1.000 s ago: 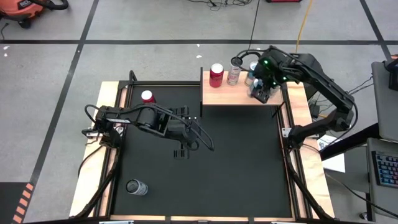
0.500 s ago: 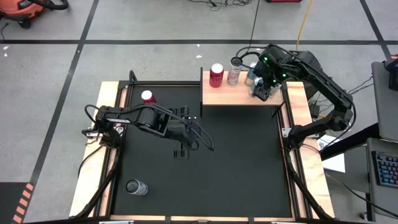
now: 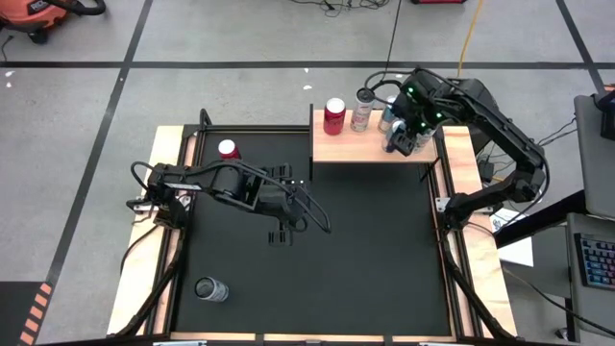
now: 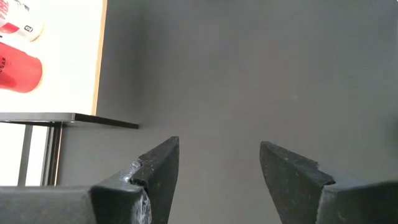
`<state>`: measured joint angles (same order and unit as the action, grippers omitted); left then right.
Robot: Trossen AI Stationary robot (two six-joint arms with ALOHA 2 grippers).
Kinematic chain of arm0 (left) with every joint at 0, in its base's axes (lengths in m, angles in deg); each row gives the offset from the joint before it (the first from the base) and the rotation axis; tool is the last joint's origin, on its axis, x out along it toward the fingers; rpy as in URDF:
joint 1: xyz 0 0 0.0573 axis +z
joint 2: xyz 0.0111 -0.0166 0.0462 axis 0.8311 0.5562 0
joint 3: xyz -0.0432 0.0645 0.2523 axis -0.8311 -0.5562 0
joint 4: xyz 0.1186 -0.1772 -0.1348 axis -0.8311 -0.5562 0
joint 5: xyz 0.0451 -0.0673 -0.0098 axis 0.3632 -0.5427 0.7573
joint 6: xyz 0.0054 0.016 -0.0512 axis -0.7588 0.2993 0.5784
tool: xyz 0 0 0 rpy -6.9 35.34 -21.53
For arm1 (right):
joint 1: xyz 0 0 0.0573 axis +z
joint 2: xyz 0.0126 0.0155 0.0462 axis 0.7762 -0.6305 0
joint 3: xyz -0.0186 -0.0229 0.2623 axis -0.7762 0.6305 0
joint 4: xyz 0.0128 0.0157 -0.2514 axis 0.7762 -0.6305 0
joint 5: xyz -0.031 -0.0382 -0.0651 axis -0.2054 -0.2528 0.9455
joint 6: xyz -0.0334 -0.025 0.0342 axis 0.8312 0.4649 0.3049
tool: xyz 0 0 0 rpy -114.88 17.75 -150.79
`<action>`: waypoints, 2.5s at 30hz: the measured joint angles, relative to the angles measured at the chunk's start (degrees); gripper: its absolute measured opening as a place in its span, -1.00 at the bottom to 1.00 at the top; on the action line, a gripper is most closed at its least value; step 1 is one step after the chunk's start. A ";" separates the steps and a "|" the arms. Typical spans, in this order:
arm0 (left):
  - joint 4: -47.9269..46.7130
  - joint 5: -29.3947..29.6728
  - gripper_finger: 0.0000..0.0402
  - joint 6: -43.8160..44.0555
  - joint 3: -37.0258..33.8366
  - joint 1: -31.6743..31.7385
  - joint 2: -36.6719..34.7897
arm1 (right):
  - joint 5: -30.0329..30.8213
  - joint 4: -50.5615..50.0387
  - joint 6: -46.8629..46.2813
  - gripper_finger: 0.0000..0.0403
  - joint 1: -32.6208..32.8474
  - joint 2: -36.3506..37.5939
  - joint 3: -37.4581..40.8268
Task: Place canned beverage on shelf
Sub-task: Put the blue soda can on the shelf aligned with the other blue soda can
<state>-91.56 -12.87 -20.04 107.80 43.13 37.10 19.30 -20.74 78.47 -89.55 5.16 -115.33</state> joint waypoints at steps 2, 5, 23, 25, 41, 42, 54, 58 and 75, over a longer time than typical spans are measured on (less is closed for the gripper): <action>-0.01 0.00 0.12 -0.01 0.00 0.00 -0.01 | -0.01 0.31 0.07 -0.01 0.02 0.02 1.11; 0.01 0.01 0.12 -0.01 0.00 0.00 -0.01 | 1.27 1.60 0.42 -0.01 0.04 0.04 3.52; 0.01 0.00 0.12 -0.40 0.00 0.00 0.00 | -0.37 3.11 3.21 0.18 -1.22 0.11 5.63; -0.01 0.00 0.12 -0.40 0.00 0.00 -0.01 | -0.27 3.07 3.56 0.21 -1.86 0.11 5.63; -0.01 0.00 0.12 -0.38 0.00 0.00 -0.01 | -1.75 4.71 3.91 0.25 -4.48 -0.02 5.63; -0.01 0.00 0.12 -0.38 0.00 0.02 0.00 | -1.76 4.69 3.91 0.25 -4.48 -0.02 5.63; -0.01 0.00 0.12 -0.36 0.00 0.00 -0.01 | -1.71 6.17 3.31 0.25 -4.48 -0.05 6.73; -0.05 0.00 0.12 -0.36 0.00 0.00 0.01 | -1.61 7.24 3.49 0.25 -4.46 0.02 8.19; -0.23 0.00 0.12 -0.45 0.00 0.00 -0.01 | 1.49 5.61 4.94 0.54 -4.81 -0.04 6.11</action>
<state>-91.79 -12.87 -20.48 107.80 43.13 37.09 20.79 -15.13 83.41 -94.36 5.12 -109.22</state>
